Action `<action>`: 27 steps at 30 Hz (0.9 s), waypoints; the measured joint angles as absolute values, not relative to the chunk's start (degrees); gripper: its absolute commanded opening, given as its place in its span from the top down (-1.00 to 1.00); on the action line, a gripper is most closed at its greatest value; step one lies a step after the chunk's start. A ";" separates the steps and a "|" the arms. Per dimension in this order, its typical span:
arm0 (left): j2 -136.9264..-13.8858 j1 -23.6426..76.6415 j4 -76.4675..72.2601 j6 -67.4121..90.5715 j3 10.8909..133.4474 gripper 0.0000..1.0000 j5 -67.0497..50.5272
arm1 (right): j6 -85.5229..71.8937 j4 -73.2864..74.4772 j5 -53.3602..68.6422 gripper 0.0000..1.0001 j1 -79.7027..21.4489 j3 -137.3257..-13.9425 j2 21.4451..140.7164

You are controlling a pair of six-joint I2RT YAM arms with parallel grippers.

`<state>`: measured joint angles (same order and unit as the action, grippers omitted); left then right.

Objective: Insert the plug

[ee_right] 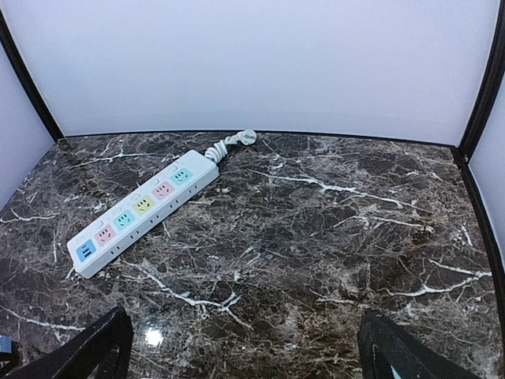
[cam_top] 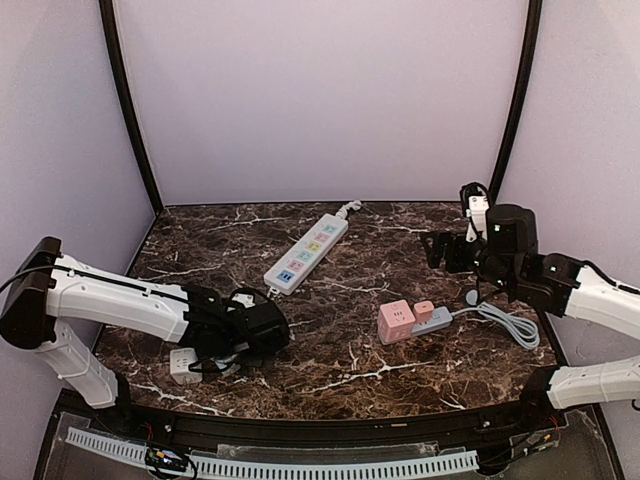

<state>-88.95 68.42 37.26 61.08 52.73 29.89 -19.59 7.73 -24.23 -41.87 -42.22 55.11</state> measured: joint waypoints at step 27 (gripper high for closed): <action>-91.96 69.41 40.34 80.82 47.13 -0.27 28.82 | -20.23 8.78 -20.51 -0.97 -41.87 -42.17 50.78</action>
<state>-91.96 69.41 40.34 80.82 47.13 28.82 -20.23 8.78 -20.51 -41.87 -42.17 50.78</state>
